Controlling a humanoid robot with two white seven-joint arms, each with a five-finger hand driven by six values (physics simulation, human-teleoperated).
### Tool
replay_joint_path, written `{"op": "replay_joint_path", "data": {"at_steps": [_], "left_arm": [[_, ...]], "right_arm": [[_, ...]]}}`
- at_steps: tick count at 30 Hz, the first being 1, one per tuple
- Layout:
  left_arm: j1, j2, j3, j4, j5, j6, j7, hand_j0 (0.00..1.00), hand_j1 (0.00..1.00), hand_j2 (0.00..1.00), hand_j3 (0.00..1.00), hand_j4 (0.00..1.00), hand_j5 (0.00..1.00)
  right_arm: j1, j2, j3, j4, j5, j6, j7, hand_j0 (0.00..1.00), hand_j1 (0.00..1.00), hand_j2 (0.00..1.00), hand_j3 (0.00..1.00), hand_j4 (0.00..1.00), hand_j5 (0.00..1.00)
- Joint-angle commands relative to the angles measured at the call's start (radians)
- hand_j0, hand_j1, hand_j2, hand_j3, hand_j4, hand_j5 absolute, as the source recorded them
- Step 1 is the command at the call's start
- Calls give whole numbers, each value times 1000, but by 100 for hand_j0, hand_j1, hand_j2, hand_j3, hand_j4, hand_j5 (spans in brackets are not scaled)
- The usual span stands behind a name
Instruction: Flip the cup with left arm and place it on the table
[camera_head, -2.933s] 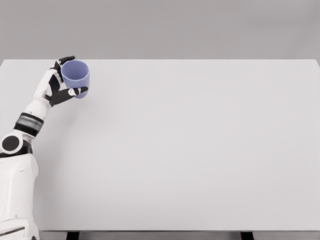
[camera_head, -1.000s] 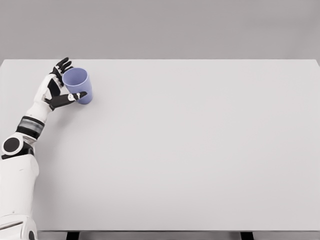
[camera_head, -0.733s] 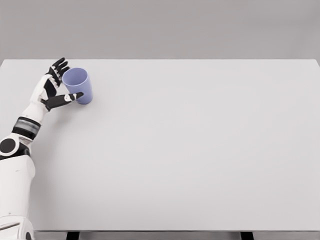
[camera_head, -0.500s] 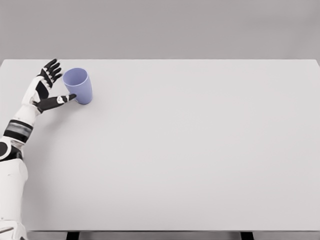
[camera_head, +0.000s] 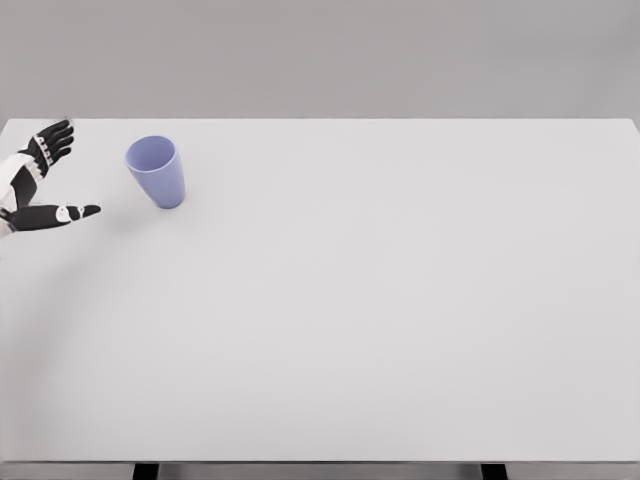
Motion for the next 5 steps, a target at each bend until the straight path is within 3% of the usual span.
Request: {"op": "replay_joint_path", "data": {"at_steps": [1, 5], "left_arm": [[0, 63, -40, -51, 14, 1, -3, 100, 100, 100, 100, 100, 100], [38, 83, -49, -109, 14, -4, -3, 100, 100, 100, 100, 100, 100]], "right_arm": [[0, 0, 0, 0, 0, 0, 0, 100, 100, 100, 100, 100, 100], [0, 0, 0, 0, 0, 0, 0, 100, 100, 100, 100, 100, 100]]}}
